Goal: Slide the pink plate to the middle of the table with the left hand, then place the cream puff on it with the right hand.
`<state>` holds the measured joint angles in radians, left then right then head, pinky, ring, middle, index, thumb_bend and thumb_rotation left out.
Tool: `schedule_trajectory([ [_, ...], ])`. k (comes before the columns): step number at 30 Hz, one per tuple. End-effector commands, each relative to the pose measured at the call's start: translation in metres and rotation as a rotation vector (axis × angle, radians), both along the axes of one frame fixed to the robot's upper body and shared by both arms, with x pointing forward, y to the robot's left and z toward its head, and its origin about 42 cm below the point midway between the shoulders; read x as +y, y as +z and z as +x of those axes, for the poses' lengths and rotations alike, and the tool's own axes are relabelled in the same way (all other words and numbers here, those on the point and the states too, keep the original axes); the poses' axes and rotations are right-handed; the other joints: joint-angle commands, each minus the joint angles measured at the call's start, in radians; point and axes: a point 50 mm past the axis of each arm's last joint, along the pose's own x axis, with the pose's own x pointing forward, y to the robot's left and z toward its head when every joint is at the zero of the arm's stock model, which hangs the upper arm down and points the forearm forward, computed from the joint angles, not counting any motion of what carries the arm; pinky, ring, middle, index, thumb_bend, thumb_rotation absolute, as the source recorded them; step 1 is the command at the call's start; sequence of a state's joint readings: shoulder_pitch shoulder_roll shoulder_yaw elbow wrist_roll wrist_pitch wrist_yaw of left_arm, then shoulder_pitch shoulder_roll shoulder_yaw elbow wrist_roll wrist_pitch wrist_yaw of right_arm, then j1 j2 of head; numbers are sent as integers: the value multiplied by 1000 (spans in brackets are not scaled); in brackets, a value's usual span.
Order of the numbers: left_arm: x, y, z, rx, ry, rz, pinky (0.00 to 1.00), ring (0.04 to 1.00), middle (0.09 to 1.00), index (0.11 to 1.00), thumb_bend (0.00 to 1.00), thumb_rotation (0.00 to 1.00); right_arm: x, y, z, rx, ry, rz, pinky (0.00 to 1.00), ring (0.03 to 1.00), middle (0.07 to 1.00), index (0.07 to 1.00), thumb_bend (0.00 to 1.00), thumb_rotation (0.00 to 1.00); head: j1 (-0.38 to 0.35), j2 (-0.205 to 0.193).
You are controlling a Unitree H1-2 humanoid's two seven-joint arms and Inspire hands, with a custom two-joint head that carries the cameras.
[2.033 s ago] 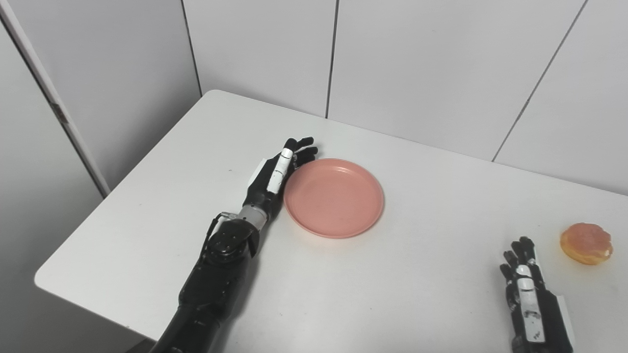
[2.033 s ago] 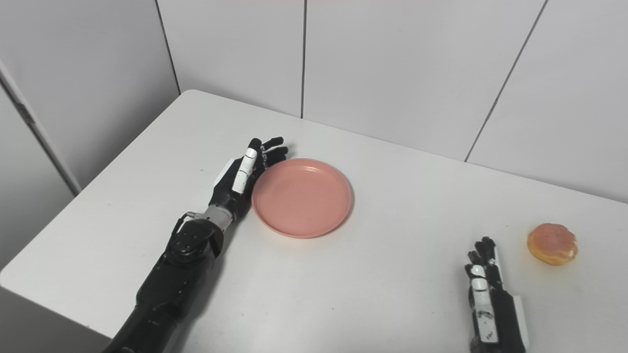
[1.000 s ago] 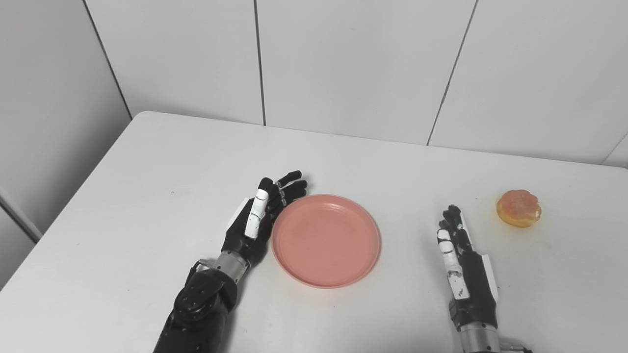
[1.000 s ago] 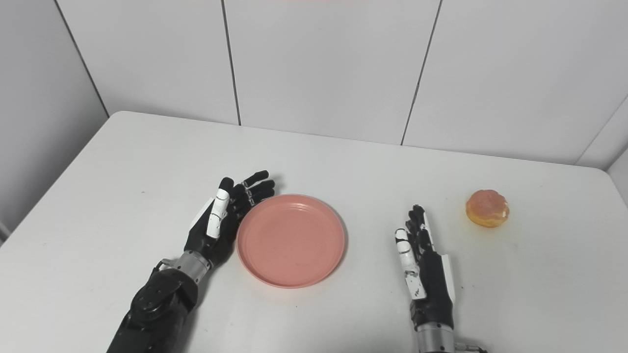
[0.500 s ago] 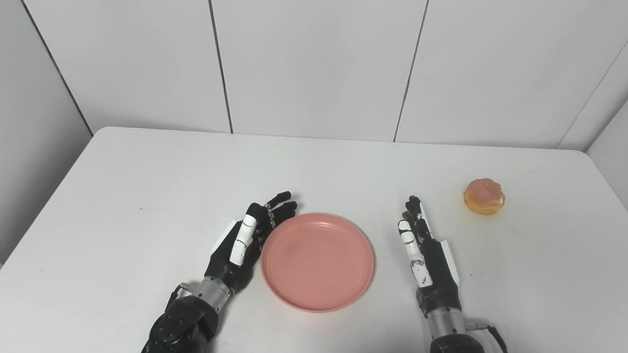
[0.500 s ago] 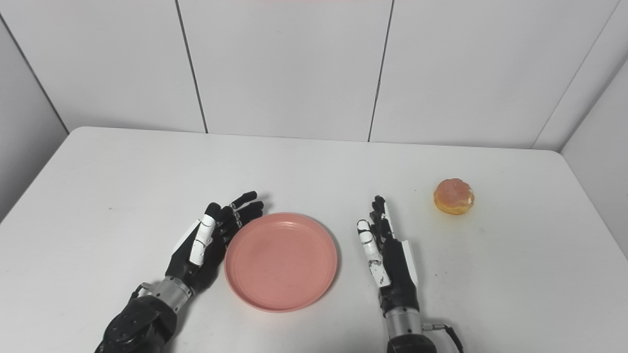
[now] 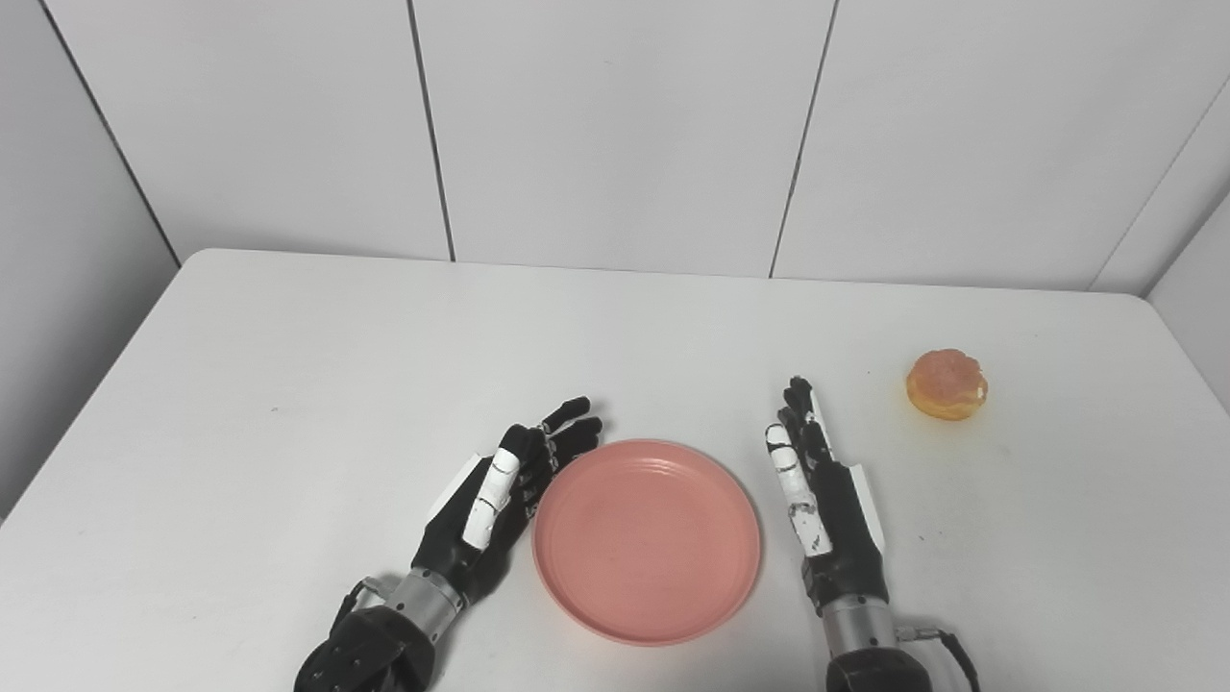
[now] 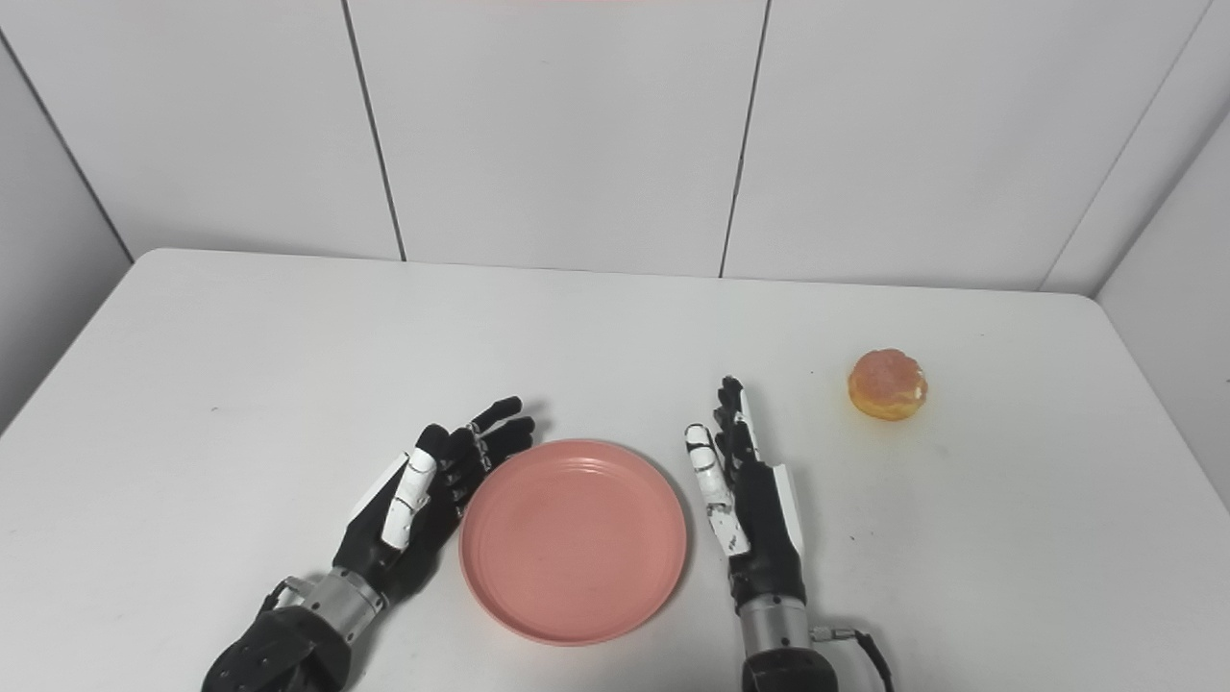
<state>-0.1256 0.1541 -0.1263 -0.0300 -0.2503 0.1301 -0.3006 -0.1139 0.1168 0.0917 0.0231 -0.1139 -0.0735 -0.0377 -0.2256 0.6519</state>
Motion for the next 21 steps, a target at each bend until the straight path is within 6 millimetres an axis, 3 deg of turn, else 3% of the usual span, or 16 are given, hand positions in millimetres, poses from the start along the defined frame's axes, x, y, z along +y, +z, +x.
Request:
schedule_trajectory([
  [1, -3, -7, -7, 22, -27, 20, 930, 931, 906, 889, 781, 1000, 5, 15, 6, -60, 12, 20, 1000, 1000, 1000, 1000, 564, 889, 1, 1],
  [10, -10, -8, -9, 26, -36, 30, 983, 956, 924, 911, 801, 1000, 0, 17, 7, -59, 8, 6, 1000, 1000, 1000, 1000, 563, 901, 15, 9],
  [16, -14, -11, -6, -35, 44, 48, 1000, 999, 993, 988, 803, 1000, -5, 18, 9, -59, 0, 1, 1000, 1000, 999, 1000, 550, 912, 24, 11],
  [21, -16, -13, -4, -78, 117, 23, 1000, 1000, 1000, 1000, 780, 1000, -6, 20, 10, -56, -10, 18, 1000, 1000, 999, 1000, 554, 894, 26, 15],
])
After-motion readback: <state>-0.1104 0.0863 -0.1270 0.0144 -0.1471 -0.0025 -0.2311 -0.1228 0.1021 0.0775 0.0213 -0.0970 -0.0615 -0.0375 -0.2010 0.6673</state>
